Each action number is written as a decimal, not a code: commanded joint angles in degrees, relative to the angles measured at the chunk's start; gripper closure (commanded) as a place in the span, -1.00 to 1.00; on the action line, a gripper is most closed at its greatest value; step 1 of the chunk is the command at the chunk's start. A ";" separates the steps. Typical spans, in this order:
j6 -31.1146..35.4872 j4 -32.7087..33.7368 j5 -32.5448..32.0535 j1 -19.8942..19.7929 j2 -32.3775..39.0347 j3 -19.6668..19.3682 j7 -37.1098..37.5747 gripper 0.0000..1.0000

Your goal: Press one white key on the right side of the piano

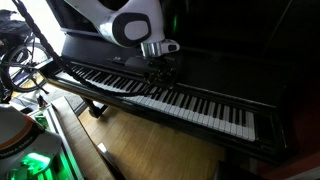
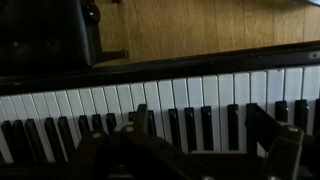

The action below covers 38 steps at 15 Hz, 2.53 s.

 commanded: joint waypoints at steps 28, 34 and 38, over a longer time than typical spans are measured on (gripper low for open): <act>0.69 13.41 14.68 -10.14 18.03 4.08 -29.75 1.00; 0.91 17.09 16.33 -11.92 21.53 4.82 -31.67 1.00; 1.74 18.91 16.92 -13.16 23.42 5.28 -32.99 1.00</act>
